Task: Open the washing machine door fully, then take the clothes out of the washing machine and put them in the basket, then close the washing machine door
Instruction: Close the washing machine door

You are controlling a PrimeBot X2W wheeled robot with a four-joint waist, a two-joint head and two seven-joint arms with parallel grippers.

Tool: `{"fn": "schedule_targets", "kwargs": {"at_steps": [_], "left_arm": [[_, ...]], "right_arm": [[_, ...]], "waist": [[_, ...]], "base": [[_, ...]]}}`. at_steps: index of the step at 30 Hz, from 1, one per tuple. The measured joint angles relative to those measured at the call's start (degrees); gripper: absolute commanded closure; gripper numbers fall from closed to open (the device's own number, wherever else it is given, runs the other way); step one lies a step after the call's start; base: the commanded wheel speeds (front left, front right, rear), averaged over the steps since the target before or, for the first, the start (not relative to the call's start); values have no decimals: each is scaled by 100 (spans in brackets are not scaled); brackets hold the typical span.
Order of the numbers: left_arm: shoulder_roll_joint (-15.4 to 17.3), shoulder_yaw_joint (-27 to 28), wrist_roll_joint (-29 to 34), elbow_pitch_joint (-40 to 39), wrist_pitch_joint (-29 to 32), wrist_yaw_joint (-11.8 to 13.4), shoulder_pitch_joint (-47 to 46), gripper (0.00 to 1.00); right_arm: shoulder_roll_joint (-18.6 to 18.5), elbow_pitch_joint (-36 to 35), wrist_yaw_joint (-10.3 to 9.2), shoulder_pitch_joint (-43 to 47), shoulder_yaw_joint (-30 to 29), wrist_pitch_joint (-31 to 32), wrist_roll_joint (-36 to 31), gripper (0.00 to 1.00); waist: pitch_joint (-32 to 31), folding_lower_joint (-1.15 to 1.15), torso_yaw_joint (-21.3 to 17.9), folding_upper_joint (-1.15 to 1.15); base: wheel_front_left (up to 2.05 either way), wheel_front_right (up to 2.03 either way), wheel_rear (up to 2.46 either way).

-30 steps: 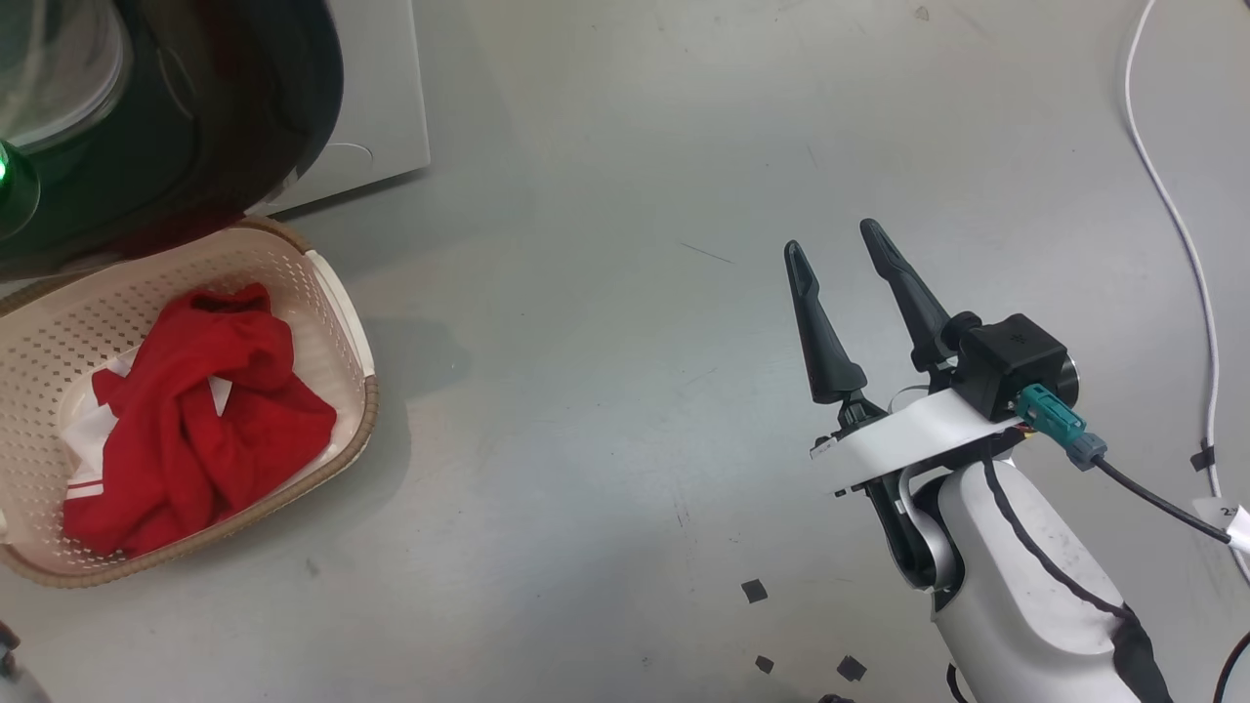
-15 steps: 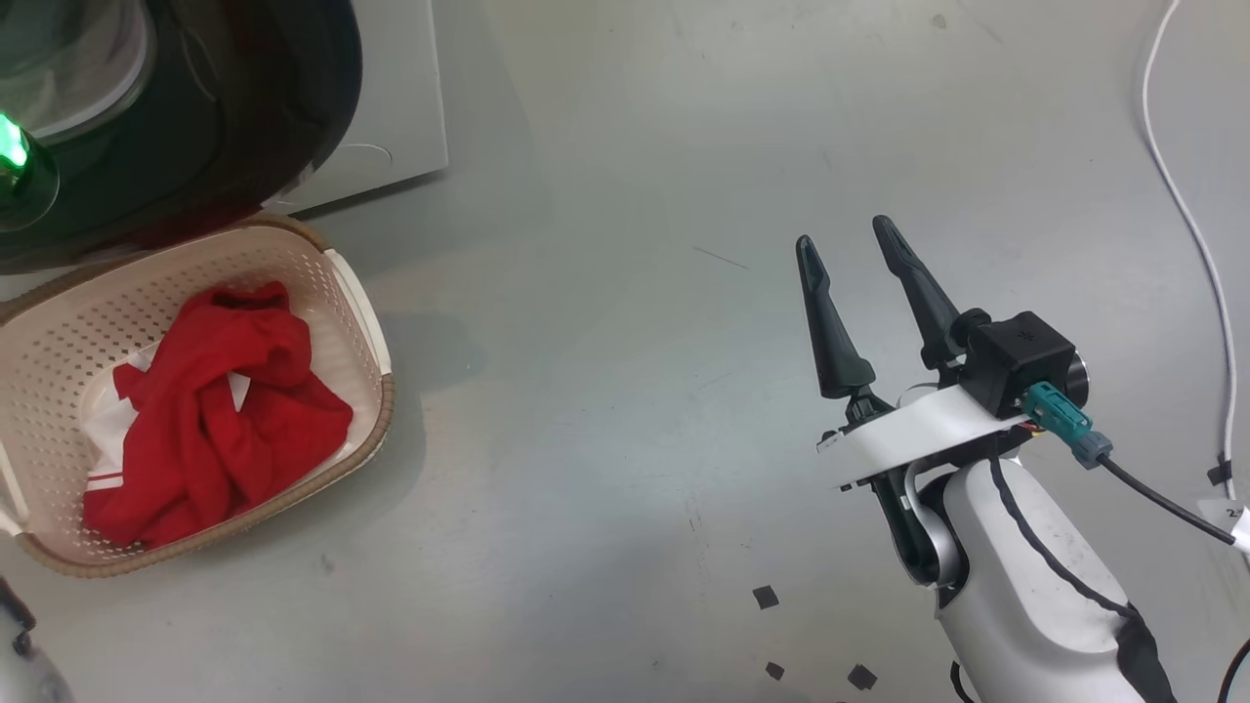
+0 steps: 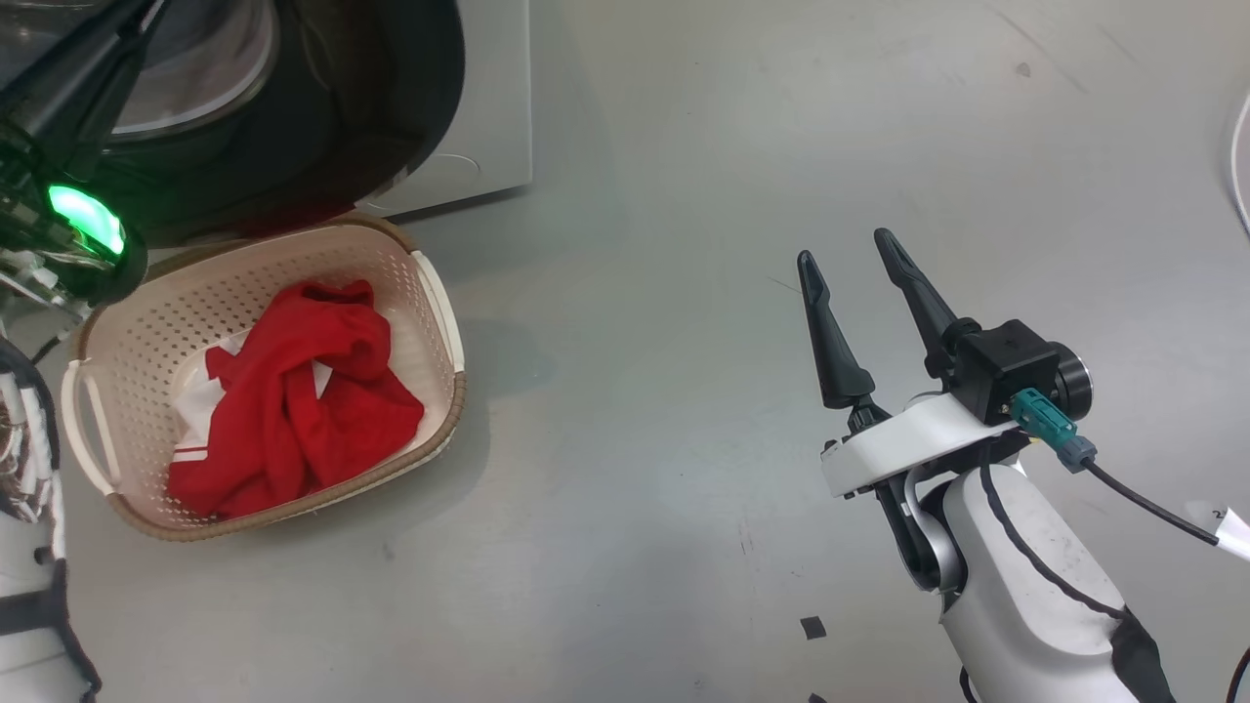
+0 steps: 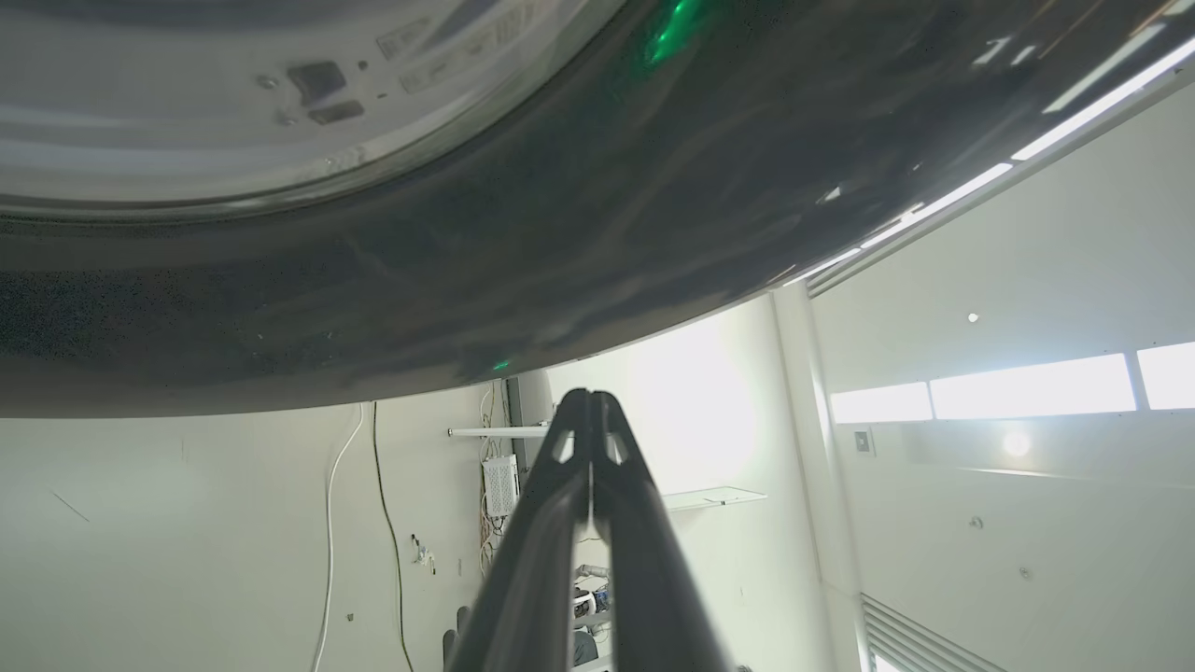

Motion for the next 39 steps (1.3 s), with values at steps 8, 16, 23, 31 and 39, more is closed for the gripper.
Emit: {"fn": "schedule_targets", "kwargs": {"at_steps": [8, 16, 23, 31, 39], "left_arm": [[-174, 114, -177, -85, 58, -316, 658, 100], [-348, 431, -194, -419, -49, -421, 1304, 0], [-638, 651, -185, -678, -282, -438, 1818, 0], [-751, 928, -52, -1161, -544, -438, 2392, 0], [-913, 1225, 338, -1690, -1047, -438, 3147, 0]], "right_arm": [[-7, 116, 46, 36, -32, 0, -45, 0], [-10, 179, 55, 141, -116, 0, -90, 0], [-13, 186, 53, 268, -275, 0, -102, 0], [-25, 236, 55, 377, -353, 0, -136, 0], [-25, 296, 56, 533, -417, 0, -141, 0]], "waist": [[-196, 0, 392, 0], [-405, 0, 766, 0], [-525, 0, 1057, 0], [-665, 0, 1255, 0], [-880, 0, 1310, 0]], "base": [[0, 0, 0], [0, 0, 0], [0, 0, 0], [0, 0, 0], [0, 0, 0]]}}
